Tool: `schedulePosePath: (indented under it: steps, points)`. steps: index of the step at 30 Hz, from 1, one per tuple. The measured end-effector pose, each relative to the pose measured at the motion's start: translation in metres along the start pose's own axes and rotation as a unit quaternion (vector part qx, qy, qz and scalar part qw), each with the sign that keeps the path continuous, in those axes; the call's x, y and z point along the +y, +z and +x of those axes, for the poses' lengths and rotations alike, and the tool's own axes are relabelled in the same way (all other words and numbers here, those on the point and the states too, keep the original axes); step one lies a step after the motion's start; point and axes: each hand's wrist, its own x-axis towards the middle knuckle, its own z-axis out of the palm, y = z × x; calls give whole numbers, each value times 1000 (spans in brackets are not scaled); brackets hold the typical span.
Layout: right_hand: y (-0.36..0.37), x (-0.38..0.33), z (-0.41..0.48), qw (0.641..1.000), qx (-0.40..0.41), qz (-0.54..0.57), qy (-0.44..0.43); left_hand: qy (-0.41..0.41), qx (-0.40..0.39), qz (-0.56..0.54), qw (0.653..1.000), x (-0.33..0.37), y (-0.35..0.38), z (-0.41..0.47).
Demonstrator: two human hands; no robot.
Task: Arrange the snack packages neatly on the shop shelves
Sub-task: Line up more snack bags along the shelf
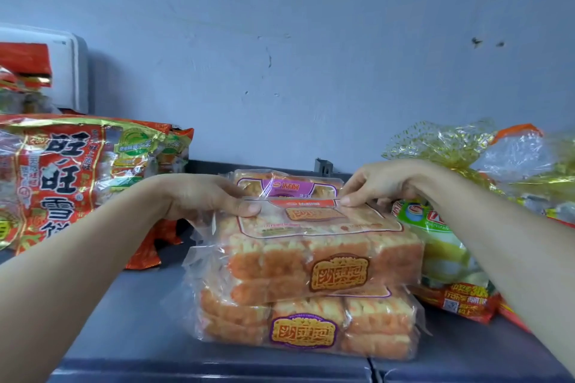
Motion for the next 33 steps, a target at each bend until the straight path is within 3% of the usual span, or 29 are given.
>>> schedulePosePath:
  steps: [3, 6, 8, 10, 12, 14, 17, 20, 24, 28, 31, 32, 33]
  points:
    - [-1, 4, -2, 997, 55, 46, -30, 38, 4, -10, 999, 15, 4, -16]
    - [-1, -1, -1, 978, 189, 45, -74, 82, 43, -37, 995, 34, 4, -26]
    - [-1, -5, 1, 940, 320, 8, -117, 128, 128, -11, 983, 41, -2, -24]
    - [2, -9, 4, 885, 443, -13, -141, 191, 240, 66, 949, 46, -2, -17]
    - [9, -8, 9, 851, 498, -22, -166, 218, 320, 168, 907, 45, 7, -10]
    - [19, -6, 16, 849, 495, -64, -176, 217, 332, 201, 895, 30, 14, 2]
    - [26, 0, 19, 893, 402, -153, -135, 187, 297, 211, 912, 4, 22, 23]
    - [30, 6, 17, 917, 327, -192, -121, 223, 289, 274, 890, -7, 29, 36]
    - [39, 8, 19, 903, 333, -231, -143, 274, 316, 288, 861, -12, 36, 41]
    - [34, 0, 13, 898, 289, -308, -125, 229, 266, 296, 888, -2, 31, 30]
    - [33, -11, -1, 885, 324, -298, -153, 232, 336, 360, 839, 9, 35, 11]
    - [34, -14, -7, 905, 290, -273, -150, 233, 334, 351, 843, 12, 37, 2]
    - [35, -17, -14, 941, 210, -228, -135, 214, 297, 324, 872, 16, 39, -6]
